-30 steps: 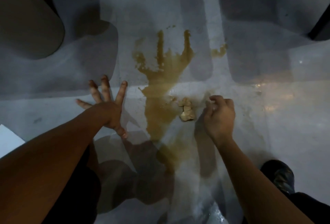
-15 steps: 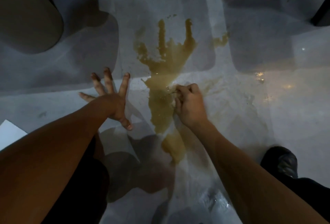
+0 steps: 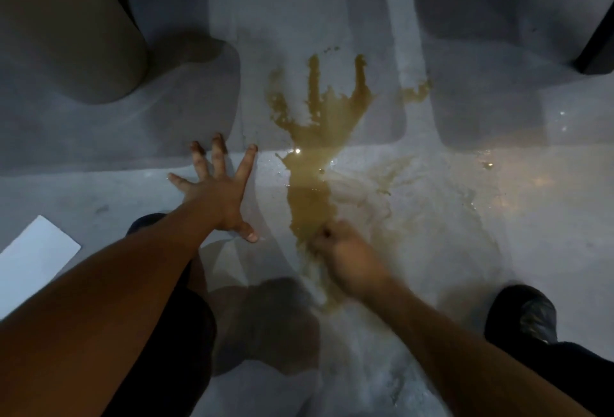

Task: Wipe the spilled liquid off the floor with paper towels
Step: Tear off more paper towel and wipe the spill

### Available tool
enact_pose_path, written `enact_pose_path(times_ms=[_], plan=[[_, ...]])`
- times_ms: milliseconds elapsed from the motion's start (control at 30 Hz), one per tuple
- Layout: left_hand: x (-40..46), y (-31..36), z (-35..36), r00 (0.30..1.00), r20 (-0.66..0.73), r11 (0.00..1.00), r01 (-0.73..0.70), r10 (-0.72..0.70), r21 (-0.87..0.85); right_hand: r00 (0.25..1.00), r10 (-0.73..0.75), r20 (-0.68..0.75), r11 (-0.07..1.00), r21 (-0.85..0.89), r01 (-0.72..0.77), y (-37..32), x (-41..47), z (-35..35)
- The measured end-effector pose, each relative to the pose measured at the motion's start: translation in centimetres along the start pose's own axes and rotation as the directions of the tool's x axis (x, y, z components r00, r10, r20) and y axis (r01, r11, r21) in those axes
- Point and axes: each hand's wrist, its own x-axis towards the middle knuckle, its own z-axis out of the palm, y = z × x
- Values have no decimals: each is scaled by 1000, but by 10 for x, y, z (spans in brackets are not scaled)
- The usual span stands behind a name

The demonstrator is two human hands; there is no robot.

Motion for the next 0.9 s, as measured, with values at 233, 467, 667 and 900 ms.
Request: enact_pose_path(times_ms=[233, 467, 667, 900], plan=[[3, -4, 8, 998, -61, 1000, -11, 11, 2, 790, 461, -403, 886, 256, -386, 46, 87, -92], [7, -13, 13, 993, -111, 999, -37, 41, 37, 884, 226, -409, 967, 204, -153, 12, 73, -92], [11, -17, 17, 993, -109, 998, -49, 51, 28, 945, 227, -237, 972, 111, -206, 2, 103, -77], [10, -16, 19, 990, -126, 998, -52, 56, 36, 779, 465, -421, 886, 218, -410, 16, 83, -92]])
